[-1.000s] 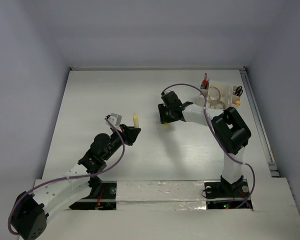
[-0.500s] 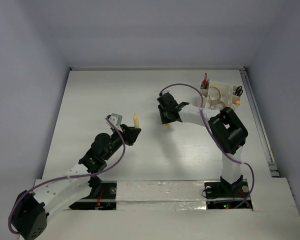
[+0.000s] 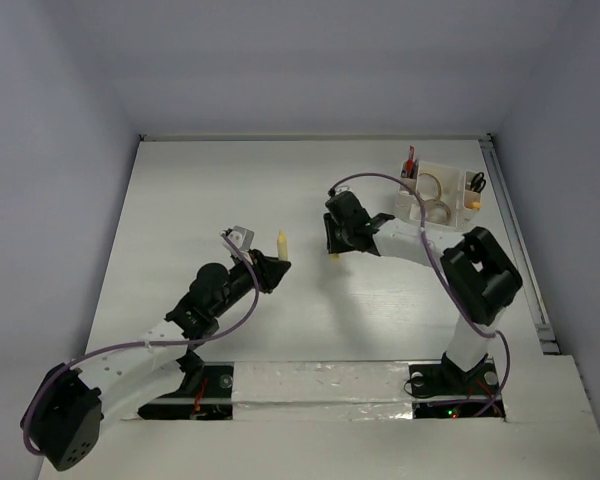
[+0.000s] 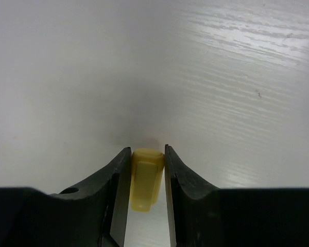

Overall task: Sort the stationery into containers
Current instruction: Pick up the pen cap from the center of the board, then close the pen cap on the pen.

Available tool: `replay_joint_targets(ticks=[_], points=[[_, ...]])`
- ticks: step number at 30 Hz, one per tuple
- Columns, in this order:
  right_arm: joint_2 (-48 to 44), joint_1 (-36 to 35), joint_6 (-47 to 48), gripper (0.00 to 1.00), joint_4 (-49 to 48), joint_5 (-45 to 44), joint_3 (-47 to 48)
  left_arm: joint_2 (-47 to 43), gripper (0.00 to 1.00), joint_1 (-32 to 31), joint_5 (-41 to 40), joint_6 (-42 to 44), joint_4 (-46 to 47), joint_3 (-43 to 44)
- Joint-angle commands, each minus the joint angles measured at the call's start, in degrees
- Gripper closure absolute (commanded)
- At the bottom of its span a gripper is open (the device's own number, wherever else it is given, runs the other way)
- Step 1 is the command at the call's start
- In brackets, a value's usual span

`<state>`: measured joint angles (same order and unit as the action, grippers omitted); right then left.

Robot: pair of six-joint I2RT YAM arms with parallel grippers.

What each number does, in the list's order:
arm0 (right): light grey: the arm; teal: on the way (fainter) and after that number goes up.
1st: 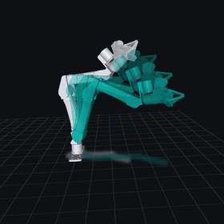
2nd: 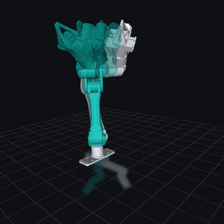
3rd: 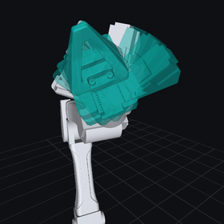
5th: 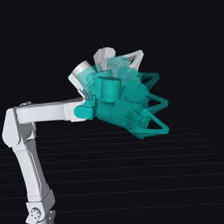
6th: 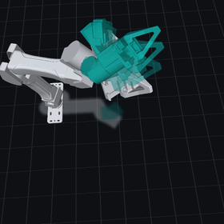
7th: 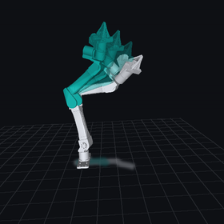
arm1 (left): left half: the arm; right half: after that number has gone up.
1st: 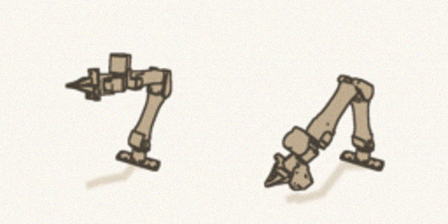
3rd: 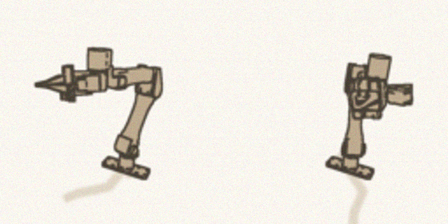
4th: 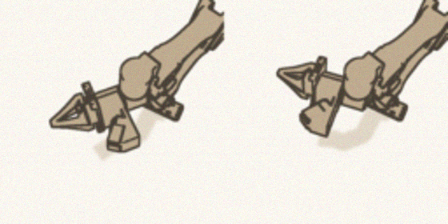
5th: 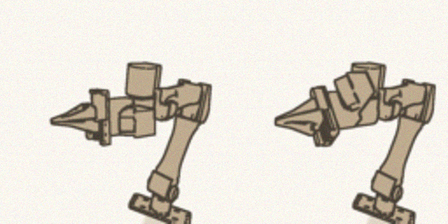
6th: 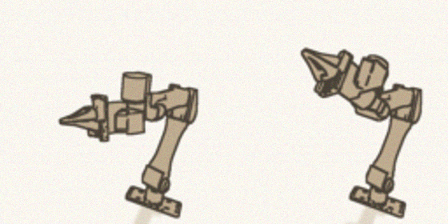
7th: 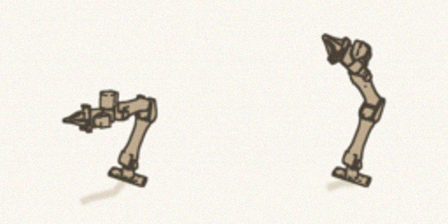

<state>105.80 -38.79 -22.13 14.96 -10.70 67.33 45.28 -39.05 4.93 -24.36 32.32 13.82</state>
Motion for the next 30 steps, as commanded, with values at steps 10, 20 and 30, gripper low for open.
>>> replay_joint_targets(ticks=[10,20,30], points=[[-27.8,-0.6,-7.7,0.95,-23.6,3.8,-10.2,6.9,1.0,-1.3,14.7,-6.8,16.4,0.6],[-30.5,-4.1,-10.1,0.93,-31.7,4.9,-12.7,15.7,1.0,-2.3,17.3,-9.7,18.1,7.1],[-31.2,-5.8,-10.7,0.93,-33.8,4.0,-15.3,18.6,1.0,-2.9,16.7,-9.4,17.6,9.6]])
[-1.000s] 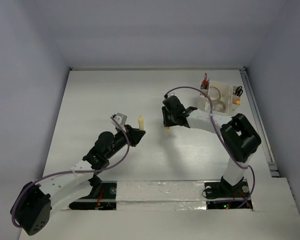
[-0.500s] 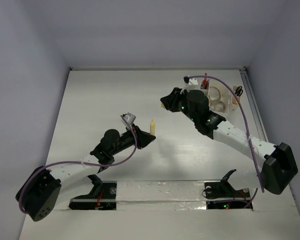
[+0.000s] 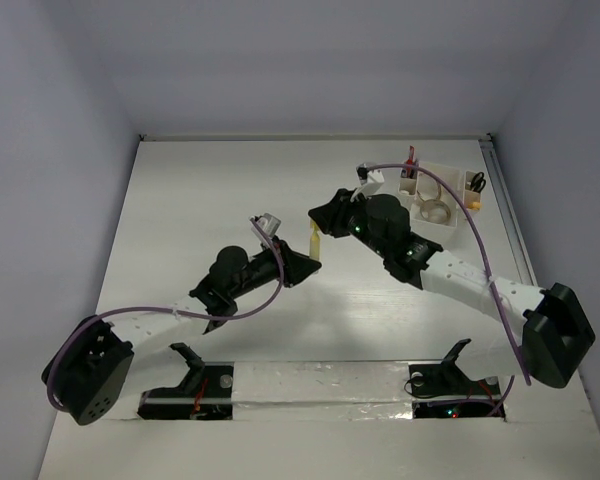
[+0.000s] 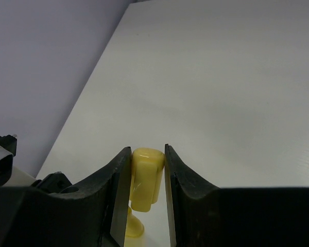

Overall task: Sort the stationery into containers
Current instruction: Close the pen cap on the pen.

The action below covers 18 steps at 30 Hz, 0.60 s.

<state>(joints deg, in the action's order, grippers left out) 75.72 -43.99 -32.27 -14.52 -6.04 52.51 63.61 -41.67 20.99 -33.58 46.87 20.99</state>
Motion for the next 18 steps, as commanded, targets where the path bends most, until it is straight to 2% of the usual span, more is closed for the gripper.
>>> replay_joint_targets(ticks=[1,18], points=[[-1.1,-0.6,-0.5,0.93,-4.1,-0.8,-0.5,0.5,1.0,-0.3,0.5,-0.2,3.0,2.6],[-1.7,-1.1,1.7,0.92,-2.5,-3.4,1.1,1.6,1.0,-1.3,-1.0,1.9,-0.9,3.3]])
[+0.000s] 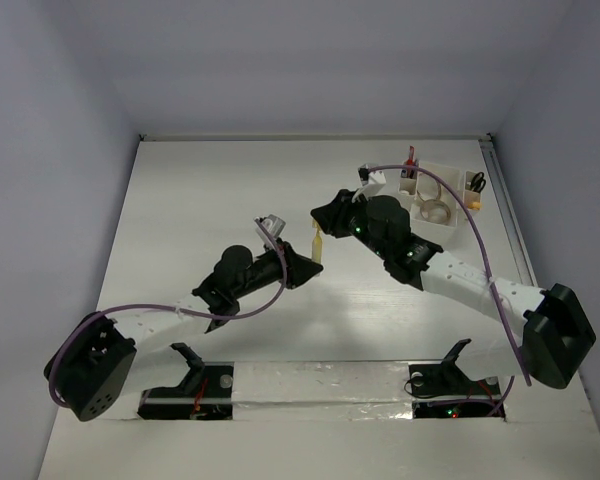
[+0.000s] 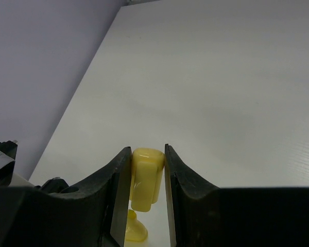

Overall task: Sort the stationery into containers
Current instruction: Close the pen cap on the pen.

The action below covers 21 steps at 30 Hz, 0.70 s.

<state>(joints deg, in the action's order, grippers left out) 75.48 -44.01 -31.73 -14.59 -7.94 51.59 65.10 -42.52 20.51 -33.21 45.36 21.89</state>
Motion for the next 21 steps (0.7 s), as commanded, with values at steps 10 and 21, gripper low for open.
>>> replay_joint_targets(ticks=[10,21], points=[[-2.2,-1.1,1.4,0.92,-2.2,-1.7,1.8,0.1,1.0,-0.5,-2.5,2.8,-2.2,4.4],[-2.2,-1.6,1.6,0.92,-1.9,-2.2,0.5,-0.7,1.0,-0.5,-4.3,2.9,-3.0,4.9]])
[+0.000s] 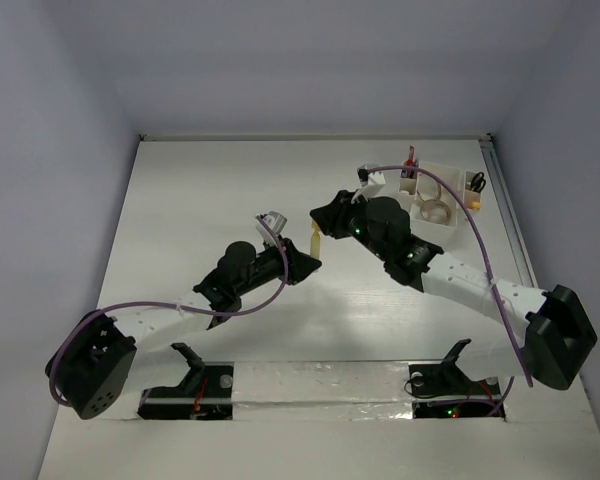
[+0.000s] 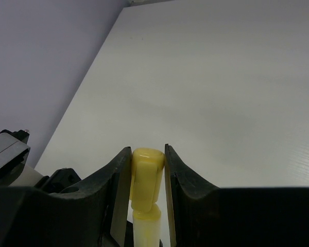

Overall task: Sort the stationery into containers
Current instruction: Close the pen cap on the pen.

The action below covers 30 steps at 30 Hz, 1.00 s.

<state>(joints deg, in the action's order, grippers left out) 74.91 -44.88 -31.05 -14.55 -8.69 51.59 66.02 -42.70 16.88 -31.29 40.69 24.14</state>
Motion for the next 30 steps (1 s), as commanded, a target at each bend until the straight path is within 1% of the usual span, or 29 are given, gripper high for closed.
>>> replay_joint_targets(ticks=[1,19,27,30], points=[[-1.4,-0.7,1.0,0.92,-2.0,-1.7,0.4,-1.7,1.0,-0.3,-0.8,1.0,1.7,2.8],[1.5,-4.2,4.3,0.91,-2.0,-8.9,0.5,-3.5,1.0,-0.3,-1.6,1.5,0.4,3.3],[0.9,-5.7,3.8,0.92,-2.2,-8.8,0.1,-4.8,1.0,-0.3,-4.4,1.6,0.3,3.2],[0.6,-6.3,2.5,0.92,-2.9,-7.3,-0.4,-4.8,1.0,-0.3,-5.0,1.7,0.8,3.5]])
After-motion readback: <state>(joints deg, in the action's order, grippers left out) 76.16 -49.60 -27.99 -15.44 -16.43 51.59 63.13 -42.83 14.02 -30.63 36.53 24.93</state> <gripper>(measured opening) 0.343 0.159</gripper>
